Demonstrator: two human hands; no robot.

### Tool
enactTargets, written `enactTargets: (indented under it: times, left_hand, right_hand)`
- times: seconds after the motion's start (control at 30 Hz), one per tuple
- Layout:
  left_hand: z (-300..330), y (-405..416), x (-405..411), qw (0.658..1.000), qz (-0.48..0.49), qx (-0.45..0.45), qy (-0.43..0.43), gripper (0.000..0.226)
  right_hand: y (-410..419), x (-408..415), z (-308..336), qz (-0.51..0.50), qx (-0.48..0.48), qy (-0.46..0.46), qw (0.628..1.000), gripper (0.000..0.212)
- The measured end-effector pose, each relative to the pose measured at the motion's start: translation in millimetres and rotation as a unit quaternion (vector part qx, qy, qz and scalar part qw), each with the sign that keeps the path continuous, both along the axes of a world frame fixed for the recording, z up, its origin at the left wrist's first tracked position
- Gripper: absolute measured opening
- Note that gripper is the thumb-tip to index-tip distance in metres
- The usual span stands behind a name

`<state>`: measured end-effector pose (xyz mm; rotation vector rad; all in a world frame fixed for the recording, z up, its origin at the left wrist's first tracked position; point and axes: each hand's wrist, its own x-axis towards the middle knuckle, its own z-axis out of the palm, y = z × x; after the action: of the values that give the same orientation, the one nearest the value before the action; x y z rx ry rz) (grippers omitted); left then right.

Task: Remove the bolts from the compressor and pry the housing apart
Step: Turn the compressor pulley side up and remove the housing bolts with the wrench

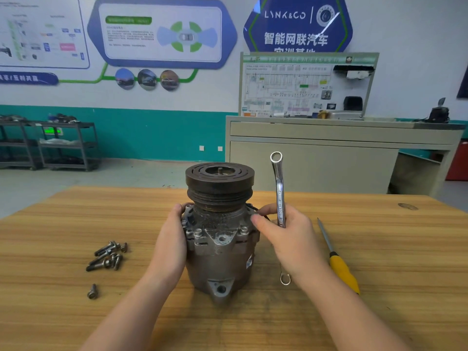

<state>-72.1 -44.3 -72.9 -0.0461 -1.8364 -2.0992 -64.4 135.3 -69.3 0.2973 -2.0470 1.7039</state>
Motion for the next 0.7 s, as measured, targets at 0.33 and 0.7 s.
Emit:
enactTargets:
  times: [0.33,0.7]
  left_hand:
    - [-0.4,0.3,0.1,1.0,-0.005,0.0,-0.008,0.052]
    - [1.1,-0.2,0.5,1.0,-0.013,0.002,0.002,0.067]
  right_hand:
    - [1.8,-1.1,0.2,0.002,0.002,-0.013,1.0,0.008]
    - [1.9,-0.1,1.4,-0.013,0.007,0.003,1.0,0.009]
